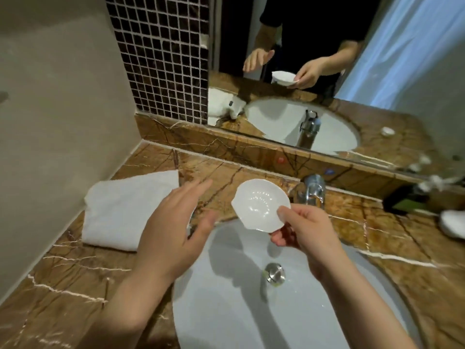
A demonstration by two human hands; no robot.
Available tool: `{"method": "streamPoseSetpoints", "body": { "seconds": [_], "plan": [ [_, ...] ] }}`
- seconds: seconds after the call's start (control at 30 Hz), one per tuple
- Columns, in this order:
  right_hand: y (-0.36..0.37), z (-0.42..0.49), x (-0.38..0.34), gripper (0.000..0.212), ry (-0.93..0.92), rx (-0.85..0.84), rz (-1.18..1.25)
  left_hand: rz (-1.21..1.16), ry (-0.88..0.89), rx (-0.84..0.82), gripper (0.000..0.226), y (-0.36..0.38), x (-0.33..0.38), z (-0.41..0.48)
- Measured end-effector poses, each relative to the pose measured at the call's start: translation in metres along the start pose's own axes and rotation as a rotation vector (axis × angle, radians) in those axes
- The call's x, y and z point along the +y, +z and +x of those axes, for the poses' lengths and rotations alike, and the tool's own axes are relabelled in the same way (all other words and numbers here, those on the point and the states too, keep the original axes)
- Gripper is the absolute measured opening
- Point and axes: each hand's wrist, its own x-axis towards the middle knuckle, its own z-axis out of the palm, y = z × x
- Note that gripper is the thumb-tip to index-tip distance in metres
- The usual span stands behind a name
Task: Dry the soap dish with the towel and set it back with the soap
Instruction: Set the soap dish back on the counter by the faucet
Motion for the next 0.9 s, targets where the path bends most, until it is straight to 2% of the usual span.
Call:
{"method": "streamPoseSetpoints", "body": {
  "seconds": [0.43,0.67,0.9],
  "plan": [
    [-0.154,-0.049,0.031,0.027,0.045,0.32,0.115,-0.179,0.196,-0.206,0.055,0.117,0.113,0.014],
    [-0.211,-0.059,0.038,0.026,0.082,0.414,0.126,-0.207,0.23,-0.256,0.055,0.157,0.167,0.015],
    [-0.249,-0.03,0.066,0.022,0.121,0.477,0.086,-0.229,0.196,-0.295,0.055,0.198,0.19,0.016]
  ]
}}
